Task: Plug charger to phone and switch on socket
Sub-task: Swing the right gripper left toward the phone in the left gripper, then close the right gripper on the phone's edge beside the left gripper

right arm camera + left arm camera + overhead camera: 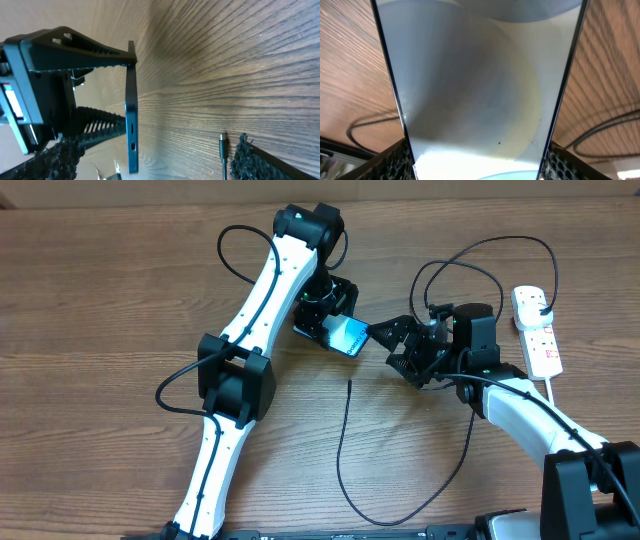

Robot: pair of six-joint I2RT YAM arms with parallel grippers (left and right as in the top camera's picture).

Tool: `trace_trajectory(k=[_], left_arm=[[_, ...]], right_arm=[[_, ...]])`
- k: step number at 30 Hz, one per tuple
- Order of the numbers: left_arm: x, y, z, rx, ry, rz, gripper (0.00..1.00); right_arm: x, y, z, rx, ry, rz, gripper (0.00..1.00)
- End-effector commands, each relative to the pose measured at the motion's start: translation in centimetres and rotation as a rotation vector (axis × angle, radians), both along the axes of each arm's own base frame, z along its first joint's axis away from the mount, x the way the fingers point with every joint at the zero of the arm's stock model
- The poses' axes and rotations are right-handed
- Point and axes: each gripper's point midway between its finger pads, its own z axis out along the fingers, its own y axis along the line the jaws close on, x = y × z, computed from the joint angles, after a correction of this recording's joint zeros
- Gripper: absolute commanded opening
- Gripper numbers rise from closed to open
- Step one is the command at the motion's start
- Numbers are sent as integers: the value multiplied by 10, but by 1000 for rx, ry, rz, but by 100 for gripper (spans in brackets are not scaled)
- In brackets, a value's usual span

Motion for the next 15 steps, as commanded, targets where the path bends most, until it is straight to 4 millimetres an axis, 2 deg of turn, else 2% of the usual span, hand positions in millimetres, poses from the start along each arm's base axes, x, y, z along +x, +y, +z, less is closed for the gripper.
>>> trace_trajectory(k=[1, 6, 15], left_arm=[[-4, -22, 19, -113, 22, 19, 4], [-5, -25, 20, -131, 26, 20, 4], [-10, -32, 21, -133, 30, 3, 4]], right_arm=[[5, 4, 8, 28, -3, -3, 100], [3, 10, 17, 69, -29, 39, 100], [5, 9, 16, 59, -31, 26, 100]])
